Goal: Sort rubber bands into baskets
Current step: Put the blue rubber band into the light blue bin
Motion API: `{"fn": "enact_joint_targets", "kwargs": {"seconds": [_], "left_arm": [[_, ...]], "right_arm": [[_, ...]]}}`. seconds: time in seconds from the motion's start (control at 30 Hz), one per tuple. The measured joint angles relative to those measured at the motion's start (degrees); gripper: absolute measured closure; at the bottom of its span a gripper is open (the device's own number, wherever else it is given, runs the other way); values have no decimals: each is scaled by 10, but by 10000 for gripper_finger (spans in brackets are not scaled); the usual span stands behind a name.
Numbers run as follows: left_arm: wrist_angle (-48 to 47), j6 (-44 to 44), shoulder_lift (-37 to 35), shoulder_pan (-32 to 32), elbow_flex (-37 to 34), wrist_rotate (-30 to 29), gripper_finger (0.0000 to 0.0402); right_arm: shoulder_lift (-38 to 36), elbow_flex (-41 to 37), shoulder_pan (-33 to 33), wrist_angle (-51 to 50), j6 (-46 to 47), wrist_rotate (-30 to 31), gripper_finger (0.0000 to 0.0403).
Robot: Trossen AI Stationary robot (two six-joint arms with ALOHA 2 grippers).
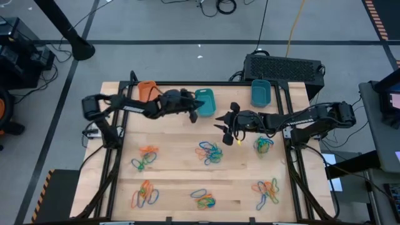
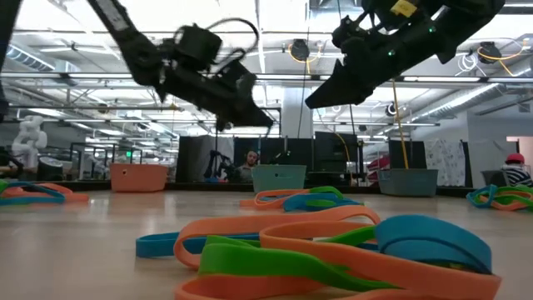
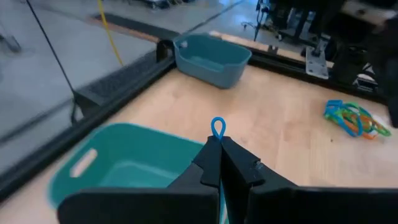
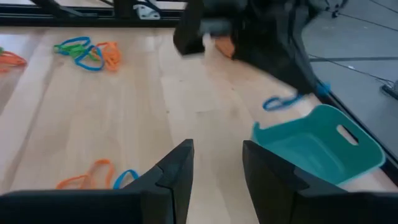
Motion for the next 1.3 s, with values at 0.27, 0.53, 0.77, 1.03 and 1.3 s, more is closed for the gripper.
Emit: {"fn": "enact_joint_targets", "kwargs": {"seconds": [0.27,0.53,0.77,1.03,1.3], "left_arm": [[-25,-23,72,15,80,10,401],[-81,-52,84,29,107,11,399],[-94,-85,84,32,108,11,344],[-112,-93,84,37,108,11,270],[-119,-91,84,39,108,39,259]], "right_arm": [[0,0,-9,-13,0,-1,273],[0,0,-9,-20,0,-2,273],[0,0,-9,-25,11,-4,273],[0,0,-9,-25,18,-4,273],[0,0,-9,-24,8,-4,273]]}}
